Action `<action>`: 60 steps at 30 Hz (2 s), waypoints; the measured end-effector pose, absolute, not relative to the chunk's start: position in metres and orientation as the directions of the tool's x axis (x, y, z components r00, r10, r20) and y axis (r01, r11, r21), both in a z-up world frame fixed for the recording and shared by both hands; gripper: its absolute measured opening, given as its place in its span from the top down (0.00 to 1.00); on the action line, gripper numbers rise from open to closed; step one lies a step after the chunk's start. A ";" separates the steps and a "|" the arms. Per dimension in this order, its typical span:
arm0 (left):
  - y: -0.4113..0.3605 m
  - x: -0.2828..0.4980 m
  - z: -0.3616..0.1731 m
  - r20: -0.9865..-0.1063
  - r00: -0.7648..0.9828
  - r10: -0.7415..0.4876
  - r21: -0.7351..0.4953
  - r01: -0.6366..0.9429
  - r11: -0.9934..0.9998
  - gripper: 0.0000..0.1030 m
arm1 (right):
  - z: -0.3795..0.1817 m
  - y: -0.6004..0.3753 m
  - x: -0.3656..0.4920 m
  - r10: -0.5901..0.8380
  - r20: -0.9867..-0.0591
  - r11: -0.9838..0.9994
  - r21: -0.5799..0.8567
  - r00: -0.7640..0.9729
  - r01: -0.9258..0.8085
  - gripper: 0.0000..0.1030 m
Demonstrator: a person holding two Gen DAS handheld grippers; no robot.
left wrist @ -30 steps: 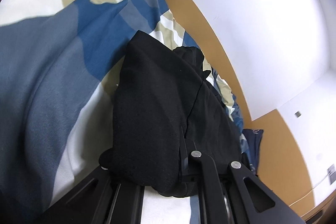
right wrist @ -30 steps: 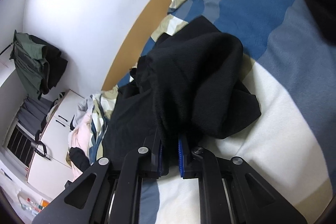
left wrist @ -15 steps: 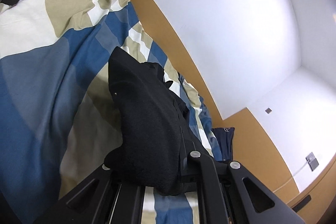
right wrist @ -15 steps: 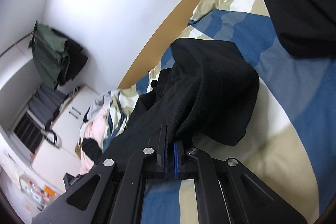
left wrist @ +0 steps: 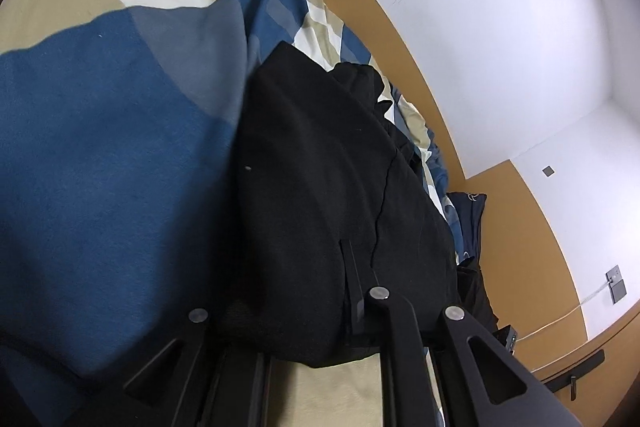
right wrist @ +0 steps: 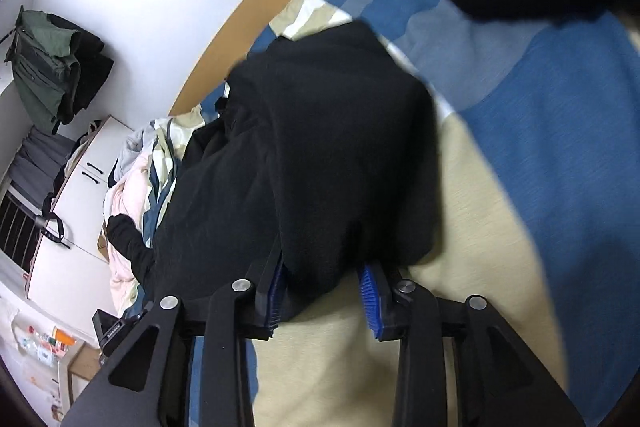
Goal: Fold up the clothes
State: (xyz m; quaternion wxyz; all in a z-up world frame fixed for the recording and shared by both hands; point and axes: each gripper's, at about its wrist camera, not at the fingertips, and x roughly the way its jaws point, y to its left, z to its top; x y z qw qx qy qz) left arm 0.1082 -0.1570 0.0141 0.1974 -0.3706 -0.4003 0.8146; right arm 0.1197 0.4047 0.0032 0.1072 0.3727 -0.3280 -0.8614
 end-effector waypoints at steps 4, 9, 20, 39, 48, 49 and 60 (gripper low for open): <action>-0.177 0.115 0.025 -0.518 -0.663 0.540 -0.742 0.034 -0.670 0.72 | 0.013 0.419 0.126 -0.381 -0.592 -0.813 0.580 -0.710 -0.047 0.55; -0.212 0.129 0.045 -0.584 -0.736 0.342 -0.636 0.153 -0.756 0.43 | 0.044 0.430 0.136 -0.094 -0.624 -0.902 0.384 -0.776 -0.199 0.21; -0.100 0.093 0.086 -0.582 -0.724 0.370 -0.449 -0.094 -0.889 0.30 | 0.068 0.326 0.100 -0.232 -0.510 -0.950 0.300 -0.828 0.081 0.21; -0.075 0.058 0.066 -0.625 -0.733 0.269 -0.365 -0.031 -0.931 0.25 | 0.076 0.316 0.095 -0.209 -0.414 -0.957 0.273 -0.886 0.098 0.11; 0.034 0.056 0.058 -0.638 -0.764 0.099 0.104 -0.213 -0.971 0.17 | 0.022 0.287 0.034 -0.210 -0.697 -0.972 0.226 -0.685 0.068 0.10; 0.033 0.052 0.054 -0.651 -0.753 0.098 0.101 -0.214 -0.972 0.16 | 0.023 0.293 0.034 -0.203 -0.697 -0.971 0.236 -0.688 0.047 0.10; 0.026 0.052 0.046 -0.681 -0.726 0.098 0.058 -0.187 -0.981 0.04 | 0.053 0.324 0.077 0.071 -0.534 -0.974 0.144 -0.843 -0.173 0.10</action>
